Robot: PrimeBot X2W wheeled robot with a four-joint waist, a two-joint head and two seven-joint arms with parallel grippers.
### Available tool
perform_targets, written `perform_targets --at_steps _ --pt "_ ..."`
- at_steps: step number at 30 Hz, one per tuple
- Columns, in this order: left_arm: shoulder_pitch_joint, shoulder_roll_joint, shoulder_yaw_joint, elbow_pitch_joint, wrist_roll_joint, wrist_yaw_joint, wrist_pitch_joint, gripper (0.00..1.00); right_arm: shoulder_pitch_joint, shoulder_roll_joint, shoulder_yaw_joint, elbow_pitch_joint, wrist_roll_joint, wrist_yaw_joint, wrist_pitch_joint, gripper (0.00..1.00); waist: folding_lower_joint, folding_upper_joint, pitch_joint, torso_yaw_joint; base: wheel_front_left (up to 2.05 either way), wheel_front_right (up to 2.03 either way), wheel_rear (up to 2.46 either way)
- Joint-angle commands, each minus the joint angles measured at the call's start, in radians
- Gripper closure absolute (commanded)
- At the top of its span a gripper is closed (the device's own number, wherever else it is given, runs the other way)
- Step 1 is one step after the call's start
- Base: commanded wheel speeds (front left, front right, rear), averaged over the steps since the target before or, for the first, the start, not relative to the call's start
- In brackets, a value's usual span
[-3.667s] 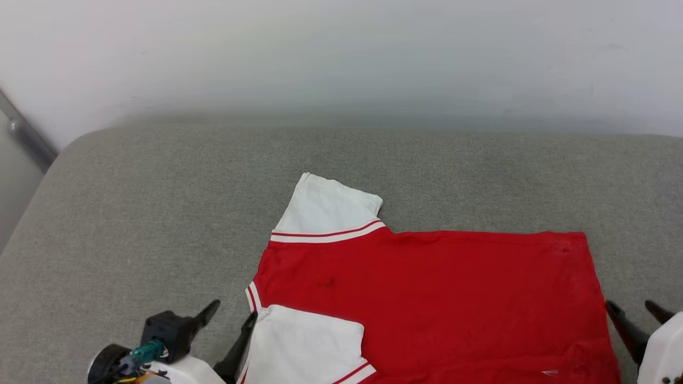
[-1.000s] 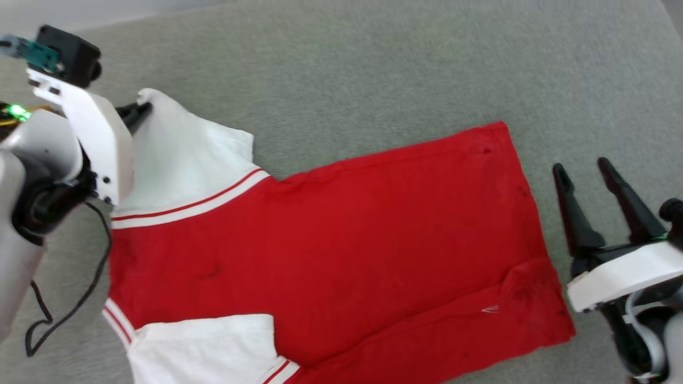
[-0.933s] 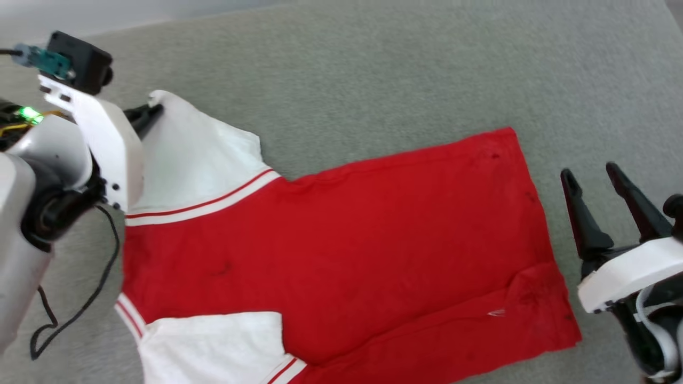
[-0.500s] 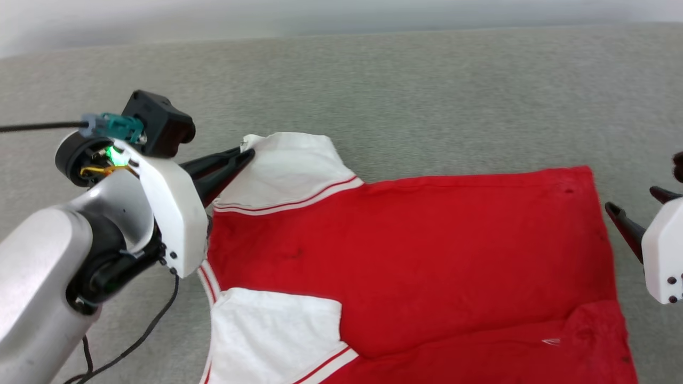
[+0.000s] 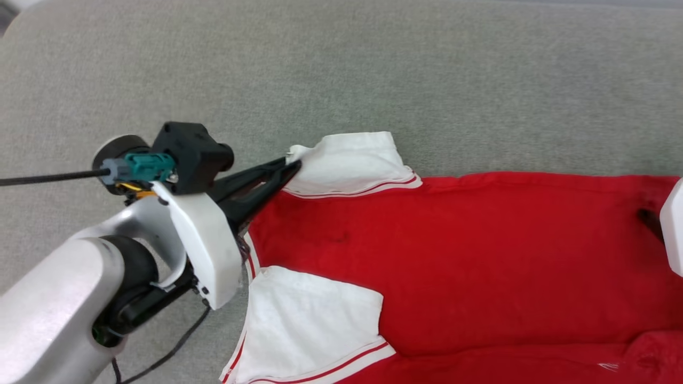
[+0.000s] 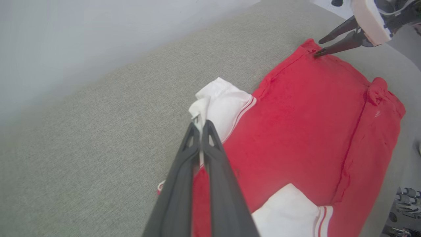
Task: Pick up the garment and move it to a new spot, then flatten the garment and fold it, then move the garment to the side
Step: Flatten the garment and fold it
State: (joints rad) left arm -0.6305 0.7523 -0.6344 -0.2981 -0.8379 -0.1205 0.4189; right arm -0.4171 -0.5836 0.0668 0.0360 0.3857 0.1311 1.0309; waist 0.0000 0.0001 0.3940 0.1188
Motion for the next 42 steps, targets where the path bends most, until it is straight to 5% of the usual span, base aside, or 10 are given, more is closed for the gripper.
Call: perform_targets --at_steps 1,9,10,11,12,13,25,42 --pt "0.012 -0.012 -0.009 -0.007 0.010 -0.001 -0.016 1.00 -0.018 0.001 0.009 0.026 -0.009 -0.001 -0.002 0.00 0.0000 -0.0001 0.026 0.024 0.00 0.00 0.00" --pt "0.008 -0.029 -0.049 0.003 0.023 -0.006 -0.041 1.00 -0.010 0.031 0.081 0.144 -0.012 0.000 -0.050 0.00 0.0000 -0.0001 0.046 0.045 0.00 0.00 0.00" --pt "0.006 -0.029 -0.050 0.007 0.027 -0.006 -0.044 1.00 -0.011 0.032 0.091 0.155 -0.007 0.000 -0.057 0.15 0.0000 -0.0001 0.046 0.045 0.00 0.00 0.00" --pt "0.004 -0.028 -0.052 0.011 0.032 -0.006 -0.047 1.00 -0.013 0.032 0.100 0.162 -0.004 0.001 -0.069 0.64 0.0000 -0.0001 0.045 0.045 0.00 0.00 0.00" --pt "0.004 -0.028 -0.055 0.016 0.034 -0.007 -0.048 1.00 -0.017 0.028 0.110 0.164 -0.003 0.001 -0.087 0.95 0.0000 -0.0001 0.042 0.044 0.00 0.00 0.00" --pt "0.006 -0.029 -0.055 0.022 0.033 -0.007 -0.053 1.00 -0.023 0.022 0.121 0.165 0.001 0.001 -0.109 1.00 0.0000 -0.0001 0.036 0.043 0.00 0.00 0.00" --pt "0.113 0.014 -0.013 0.055 0.006 0.060 -0.112 1.00 -0.013 -0.011 0.054 0.148 0.101 -0.001 -0.232 1.00 0.0000 -0.0001 -0.129 -0.012 0.00 0.00 0.00" --pt "0.440 0.155 -0.016 -0.053 -0.077 0.187 -0.126 1.00 0.392 0.080 -0.092 -0.066 0.161 -0.001 -0.228 1.00 0.0000 -0.0001 -0.263 -0.026 0.00 0.00 0.00"
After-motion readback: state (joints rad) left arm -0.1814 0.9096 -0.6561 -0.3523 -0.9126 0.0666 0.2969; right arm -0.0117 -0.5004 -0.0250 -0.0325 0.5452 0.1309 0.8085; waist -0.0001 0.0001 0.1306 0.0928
